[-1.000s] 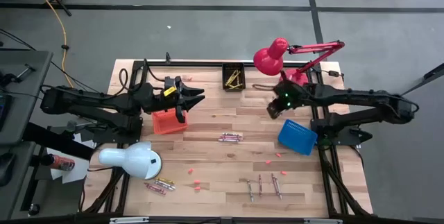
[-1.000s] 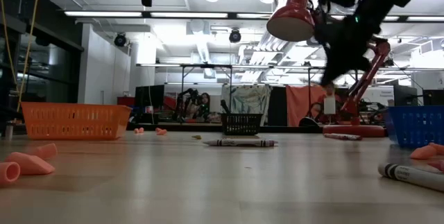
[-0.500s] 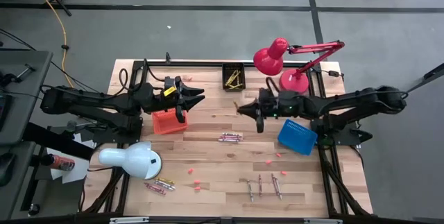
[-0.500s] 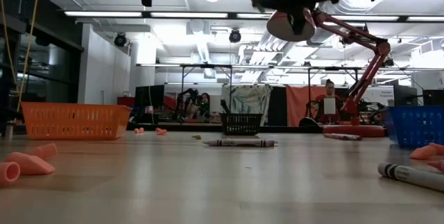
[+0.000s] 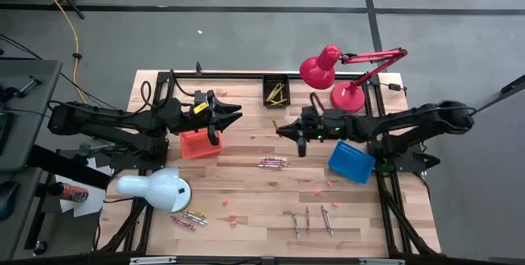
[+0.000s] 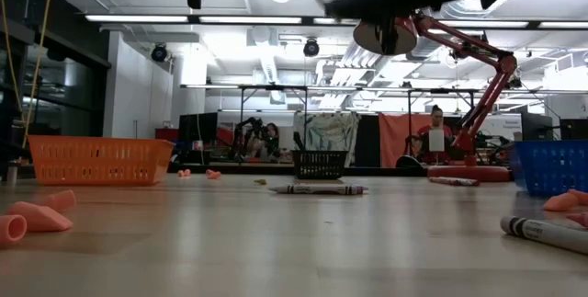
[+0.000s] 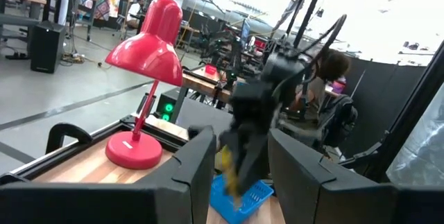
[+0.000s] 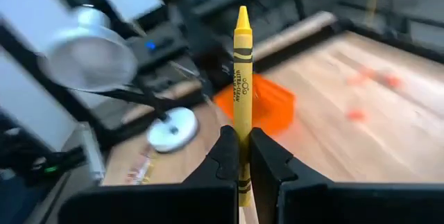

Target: Sort crayons

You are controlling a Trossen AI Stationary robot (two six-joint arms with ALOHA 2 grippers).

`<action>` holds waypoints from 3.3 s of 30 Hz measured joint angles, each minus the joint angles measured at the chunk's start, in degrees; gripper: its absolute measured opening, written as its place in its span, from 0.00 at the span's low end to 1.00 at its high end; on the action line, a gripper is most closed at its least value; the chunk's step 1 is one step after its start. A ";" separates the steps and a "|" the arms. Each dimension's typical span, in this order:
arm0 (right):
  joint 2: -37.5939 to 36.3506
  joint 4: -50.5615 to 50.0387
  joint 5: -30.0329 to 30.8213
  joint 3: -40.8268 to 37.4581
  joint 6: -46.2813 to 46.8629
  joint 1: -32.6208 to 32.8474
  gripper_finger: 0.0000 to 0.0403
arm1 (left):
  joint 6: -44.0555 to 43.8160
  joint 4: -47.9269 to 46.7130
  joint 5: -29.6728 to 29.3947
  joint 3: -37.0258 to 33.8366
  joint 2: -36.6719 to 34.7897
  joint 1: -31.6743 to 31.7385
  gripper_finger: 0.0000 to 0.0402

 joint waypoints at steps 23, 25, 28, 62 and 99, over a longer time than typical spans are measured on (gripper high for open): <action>36.20 -33.55 21.90 32.71 19.14 -18.90 0.01 | 0.52 3.81 -0.01 -0.01 0.02 0.00 0.30; 36.68 -35.50 22.32 32.89 19.54 -18.93 0.01 | 0.53 3.79 0.00 -0.01 0.02 0.00 0.30; 36.65 -36.12 23.43 32.96 19.53 -18.78 0.01 | 0.56 3.81 0.00 -0.01 0.02 0.00 0.30; -1.40 -19.01 9.62 1.78 5.33 -0.46 0.45 | 3.08 2.65 0.00 -0.01 0.02 0.91 0.30; -4.46 -21.00 8.97 0.30 -4.76 0.70 0.45 | -1.44 -89.65 36.22 35.09 49.64 -19.10 0.30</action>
